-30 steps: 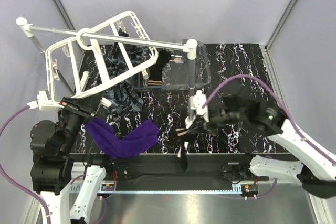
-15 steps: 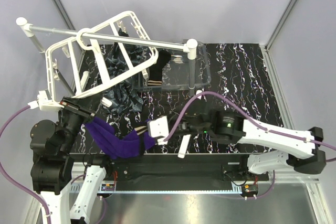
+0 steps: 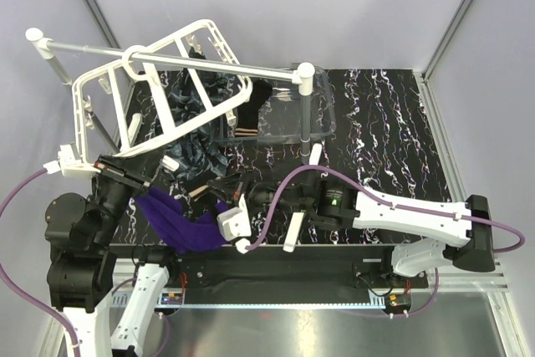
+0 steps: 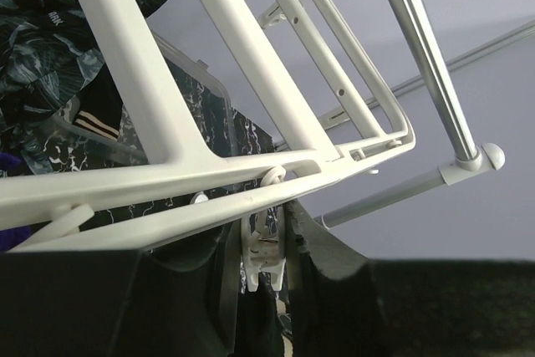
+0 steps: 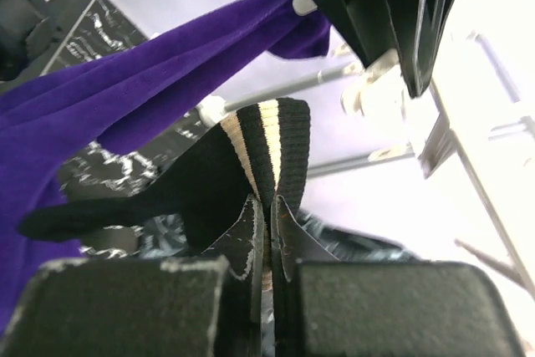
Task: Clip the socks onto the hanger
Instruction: Clamp the sock onto the hanger.
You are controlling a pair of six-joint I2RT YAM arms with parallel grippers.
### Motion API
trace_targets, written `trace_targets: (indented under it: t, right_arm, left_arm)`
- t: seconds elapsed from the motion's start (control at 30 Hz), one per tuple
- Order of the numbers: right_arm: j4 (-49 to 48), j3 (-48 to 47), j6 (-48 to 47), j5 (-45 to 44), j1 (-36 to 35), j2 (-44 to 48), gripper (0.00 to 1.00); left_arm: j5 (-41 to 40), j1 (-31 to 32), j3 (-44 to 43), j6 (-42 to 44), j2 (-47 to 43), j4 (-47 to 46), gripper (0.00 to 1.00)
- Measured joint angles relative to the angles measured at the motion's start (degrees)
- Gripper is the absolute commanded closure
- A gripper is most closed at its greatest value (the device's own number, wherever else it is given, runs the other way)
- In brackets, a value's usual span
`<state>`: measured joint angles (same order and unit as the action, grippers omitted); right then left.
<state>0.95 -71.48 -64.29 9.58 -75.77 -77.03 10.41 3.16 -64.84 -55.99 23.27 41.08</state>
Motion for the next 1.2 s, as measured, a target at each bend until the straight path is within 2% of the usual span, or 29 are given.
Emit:
trace_targets:
  t: [0.3, 1.2]
  right_arm:
    - [-5.86, 0.02, -5.01, 2.01, 0.00, -3.74, 1.00]
    - [-5.42, -7.23, -9.62, 2.25, 0.09, -7.04, 1.00]
  left_arm:
    - [0.46, 0.00, -0.70, -0.02, 0.00, 0.02, 1.00]
    - [0.76, 0.00, -0.72, -0.02, 0.00, 0.04, 1.00]
